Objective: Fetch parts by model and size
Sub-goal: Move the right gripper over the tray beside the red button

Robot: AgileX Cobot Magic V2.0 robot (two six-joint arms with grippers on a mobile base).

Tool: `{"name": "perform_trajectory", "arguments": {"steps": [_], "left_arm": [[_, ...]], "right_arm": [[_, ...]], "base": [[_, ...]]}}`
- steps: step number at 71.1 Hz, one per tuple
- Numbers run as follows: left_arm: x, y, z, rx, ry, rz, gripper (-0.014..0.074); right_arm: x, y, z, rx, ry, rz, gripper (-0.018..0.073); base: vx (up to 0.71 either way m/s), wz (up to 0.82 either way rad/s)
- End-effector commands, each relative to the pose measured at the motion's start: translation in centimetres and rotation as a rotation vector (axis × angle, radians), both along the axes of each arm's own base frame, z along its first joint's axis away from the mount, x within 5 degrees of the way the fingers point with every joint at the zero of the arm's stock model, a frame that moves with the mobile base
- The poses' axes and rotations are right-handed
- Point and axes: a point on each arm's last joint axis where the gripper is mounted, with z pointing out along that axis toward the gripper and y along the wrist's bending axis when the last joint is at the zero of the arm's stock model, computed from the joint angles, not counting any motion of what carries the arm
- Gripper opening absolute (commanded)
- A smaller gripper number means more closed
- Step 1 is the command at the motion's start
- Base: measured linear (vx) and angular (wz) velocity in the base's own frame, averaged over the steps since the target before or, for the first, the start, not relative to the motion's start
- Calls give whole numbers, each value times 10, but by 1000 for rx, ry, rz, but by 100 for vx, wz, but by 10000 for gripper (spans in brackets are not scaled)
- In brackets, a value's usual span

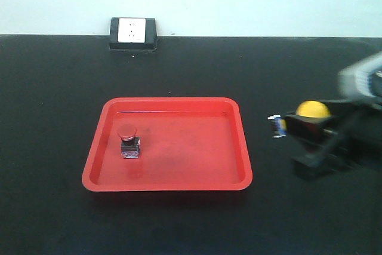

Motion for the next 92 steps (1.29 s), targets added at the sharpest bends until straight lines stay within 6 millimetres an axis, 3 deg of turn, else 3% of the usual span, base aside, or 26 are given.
{"name": "perform_trajectory", "arguments": {"steps": [1,17,35,61,92], "left_arm": [[1,-1,11,-35,-60,-6,391],[1,-1,11,-35,-60,-6,391],[1,-1,11,-35,-60,-6,391],[1,-1,11,-35,-60,-6,391],[1,-1,11,-35,-60,-6,391]], "right_arm": [[26,22,22,48,-19,20,-1],[82,60,19,85,174,4,-1],[125,84,-9,94,309,-38,5],[152,99,-72,14,446,-60,36],[167,106,-107,17,497,-104,121]], "base": [[0,0],[0,0],[0,0],[0,0],[0,0]]}}
